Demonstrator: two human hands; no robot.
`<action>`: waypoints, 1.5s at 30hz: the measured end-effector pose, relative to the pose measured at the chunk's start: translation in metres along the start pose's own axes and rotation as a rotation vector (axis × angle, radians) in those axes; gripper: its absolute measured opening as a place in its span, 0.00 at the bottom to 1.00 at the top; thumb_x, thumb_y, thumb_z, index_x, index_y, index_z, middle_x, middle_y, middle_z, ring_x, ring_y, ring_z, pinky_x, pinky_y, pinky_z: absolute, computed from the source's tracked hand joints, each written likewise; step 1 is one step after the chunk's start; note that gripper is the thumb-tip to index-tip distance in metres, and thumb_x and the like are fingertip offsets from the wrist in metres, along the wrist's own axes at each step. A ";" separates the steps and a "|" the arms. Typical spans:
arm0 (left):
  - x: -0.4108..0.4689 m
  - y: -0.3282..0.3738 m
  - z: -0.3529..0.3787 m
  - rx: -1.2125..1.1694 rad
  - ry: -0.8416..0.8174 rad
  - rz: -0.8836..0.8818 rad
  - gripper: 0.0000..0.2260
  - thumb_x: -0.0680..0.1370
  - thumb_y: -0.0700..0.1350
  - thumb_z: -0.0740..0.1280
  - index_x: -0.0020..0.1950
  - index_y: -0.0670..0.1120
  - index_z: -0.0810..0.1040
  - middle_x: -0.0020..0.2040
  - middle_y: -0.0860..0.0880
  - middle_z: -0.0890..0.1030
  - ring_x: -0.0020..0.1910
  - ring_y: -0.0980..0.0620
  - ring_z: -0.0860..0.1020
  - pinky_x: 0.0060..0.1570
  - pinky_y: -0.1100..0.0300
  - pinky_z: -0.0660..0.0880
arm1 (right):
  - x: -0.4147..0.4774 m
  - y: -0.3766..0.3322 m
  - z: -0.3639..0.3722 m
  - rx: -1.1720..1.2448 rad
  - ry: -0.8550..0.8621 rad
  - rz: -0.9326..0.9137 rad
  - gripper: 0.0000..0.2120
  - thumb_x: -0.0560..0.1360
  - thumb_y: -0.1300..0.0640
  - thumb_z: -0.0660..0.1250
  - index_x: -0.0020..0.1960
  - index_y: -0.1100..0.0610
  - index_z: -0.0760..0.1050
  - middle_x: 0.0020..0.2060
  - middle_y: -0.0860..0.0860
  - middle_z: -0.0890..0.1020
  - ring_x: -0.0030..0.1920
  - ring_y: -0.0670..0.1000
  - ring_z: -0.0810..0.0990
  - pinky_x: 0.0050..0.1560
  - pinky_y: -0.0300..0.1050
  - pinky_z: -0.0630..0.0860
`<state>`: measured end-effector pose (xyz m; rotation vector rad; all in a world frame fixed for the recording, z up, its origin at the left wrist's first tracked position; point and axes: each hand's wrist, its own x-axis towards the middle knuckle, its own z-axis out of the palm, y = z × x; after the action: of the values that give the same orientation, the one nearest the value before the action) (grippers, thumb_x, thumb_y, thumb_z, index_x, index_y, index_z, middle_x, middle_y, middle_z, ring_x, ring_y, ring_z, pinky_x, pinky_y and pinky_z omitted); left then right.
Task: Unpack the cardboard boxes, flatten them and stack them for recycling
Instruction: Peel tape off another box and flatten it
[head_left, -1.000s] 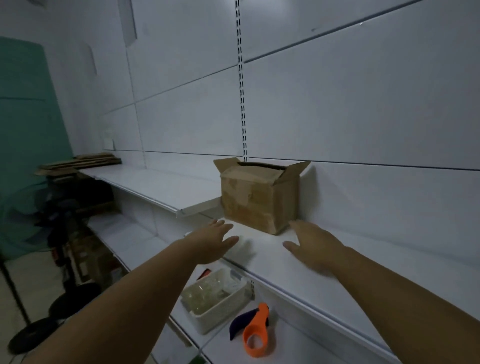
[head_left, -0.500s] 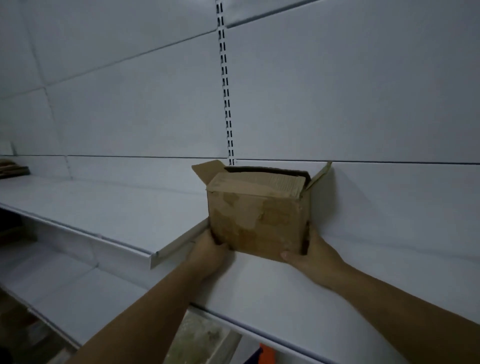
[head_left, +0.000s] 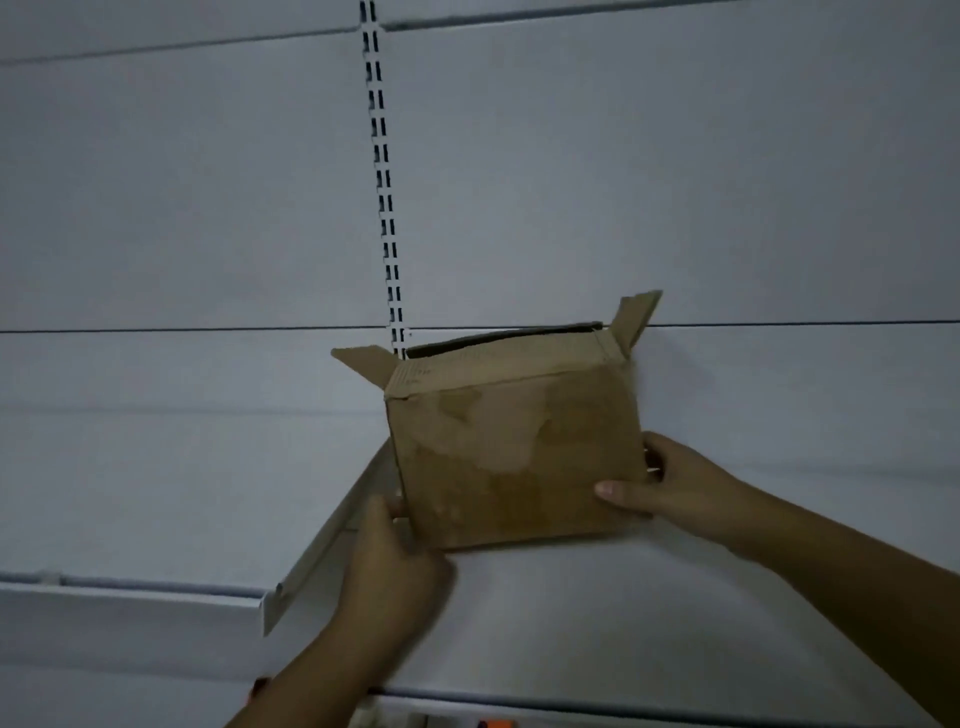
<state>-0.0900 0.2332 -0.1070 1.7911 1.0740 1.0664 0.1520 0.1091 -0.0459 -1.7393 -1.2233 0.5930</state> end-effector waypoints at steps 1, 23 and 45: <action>-0.009 0.006 0.000 -0.052 -0.009 0.043 0.17 0.68 0.43 0.73 0.47 0.56 0.68 0.44 0.59 0.77 0.42 0.63 0.76 0.33 0.64 0.69 | -0.007 -0.007 -0.011 -0.037 0.036 -0.001 0.35 0.58 0.35 0.70 0.61 0.47 0.68 0.53 0.43 0.78 0.50 0.42 0.78 0.40 0.33 0.76; 0.097 0.153 0.027 0.862 -0.423 0.100 0.29 0.75 0.65 0.57 0.60 0.43 0.78 0.61 0.42 0.77 0.55 0.44 0.76 0.54 0.55 0.70 | -0.064 -0.035 -0.036 0.135 -0.505 0.226 0.40 0.67 0.28 0.48 0.44 0.61 0.81 0.38 0.58 0.85 0.37 0.52 0.83 0.34 0.40 0.77; 0.084 0.149 0.070 0.954 -0.202 0.110 0.16 0.81 0.45 0.54 0.62 0.38 0.73 0.63 0.40 0.74 0.60 0.42 0.73 0.57 0.52 0.68 | -0.051 -0.026 -0.024 -0.881 0.107 -0.849 0.37 0.66 0.31 0.63 0.69 0.47 0.66 0.65 0.47 0.72 0.64 0.45 0.67 0.67 0.46 0.56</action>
<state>0.0383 0.2457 0.0245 2.6420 1.5015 0.3947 0.1379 0.0563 -0.0174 -1.6120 -2.1300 -0.6246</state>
